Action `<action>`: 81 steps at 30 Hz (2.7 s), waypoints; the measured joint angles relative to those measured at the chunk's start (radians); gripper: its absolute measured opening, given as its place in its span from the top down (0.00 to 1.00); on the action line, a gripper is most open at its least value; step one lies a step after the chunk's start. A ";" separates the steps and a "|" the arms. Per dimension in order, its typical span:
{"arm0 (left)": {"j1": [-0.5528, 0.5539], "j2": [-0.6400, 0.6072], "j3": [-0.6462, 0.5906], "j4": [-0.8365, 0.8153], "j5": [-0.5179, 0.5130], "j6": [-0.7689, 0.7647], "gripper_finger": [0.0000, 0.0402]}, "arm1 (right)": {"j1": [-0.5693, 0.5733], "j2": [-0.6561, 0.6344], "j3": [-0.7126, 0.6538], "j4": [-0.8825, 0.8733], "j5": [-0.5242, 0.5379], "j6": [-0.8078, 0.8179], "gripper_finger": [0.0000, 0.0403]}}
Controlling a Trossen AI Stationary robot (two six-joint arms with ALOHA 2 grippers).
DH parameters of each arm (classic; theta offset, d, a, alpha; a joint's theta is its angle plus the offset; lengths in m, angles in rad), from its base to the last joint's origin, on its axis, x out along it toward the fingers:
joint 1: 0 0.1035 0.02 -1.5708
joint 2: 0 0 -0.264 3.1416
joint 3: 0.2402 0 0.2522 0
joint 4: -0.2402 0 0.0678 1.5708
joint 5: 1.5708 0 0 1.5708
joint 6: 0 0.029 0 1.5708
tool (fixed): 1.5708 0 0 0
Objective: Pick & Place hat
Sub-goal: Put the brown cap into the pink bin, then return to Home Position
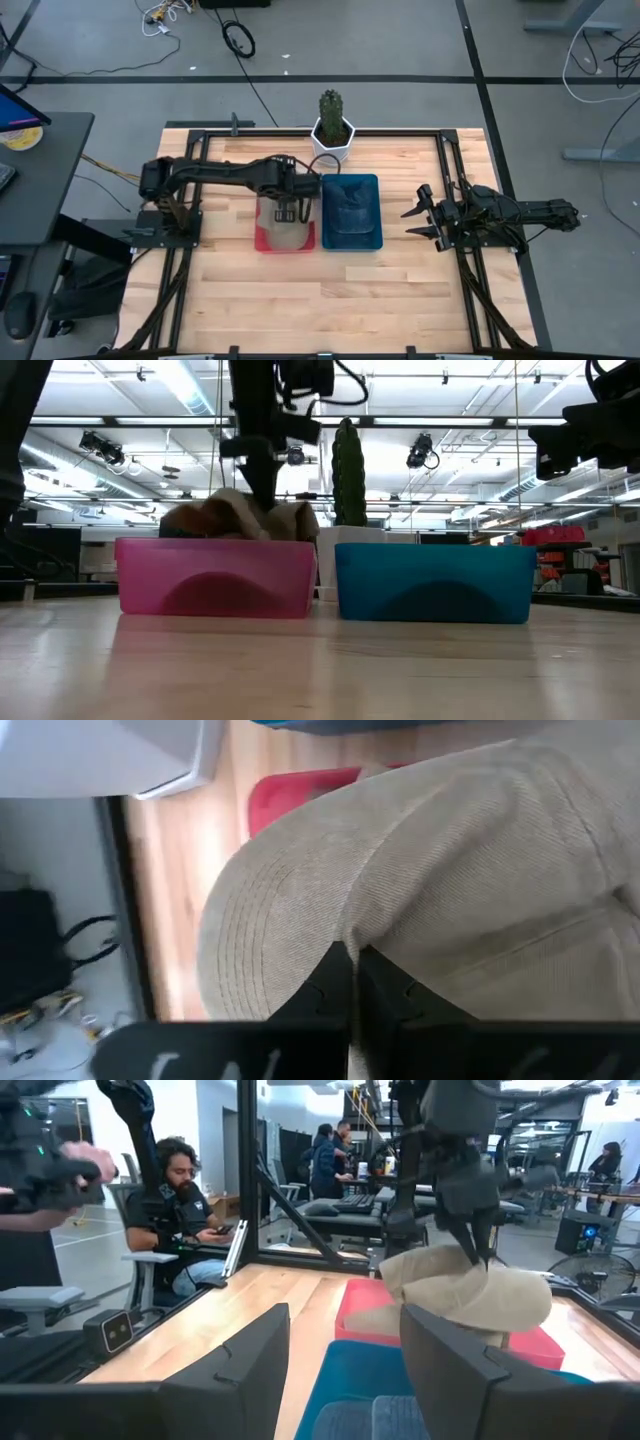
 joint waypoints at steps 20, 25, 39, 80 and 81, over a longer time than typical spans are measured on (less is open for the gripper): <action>0.069 -0.011 -0.429 0.480 0.110 -0.019 0.98 | 0.000 0.001 0.000 0.000 0.000 0.000 0.52; 0.071 -0.016 -0.431 0.479 0.115 -0.020 0.92 | 0.000 0.001 0.000 0.000 0.000 0.000 0.52; 0.061 -0.199 -0.440 0.471 0.096 -0.043 0.85 | 0.000 0.001 0.000 0.000 0.000 0.000 0.52; -0.362 -0.481 -0.550 0.856 0.109 -0.158 0.85 | 0.000 0.001 0.000 -0.004 0.000 0.000 0.52; -0.360 -0.514 -0.590 0.892 0.143 -0.139 0.85 | 0.000 0.001 0.000 -0.005 0.000 0.000 0.52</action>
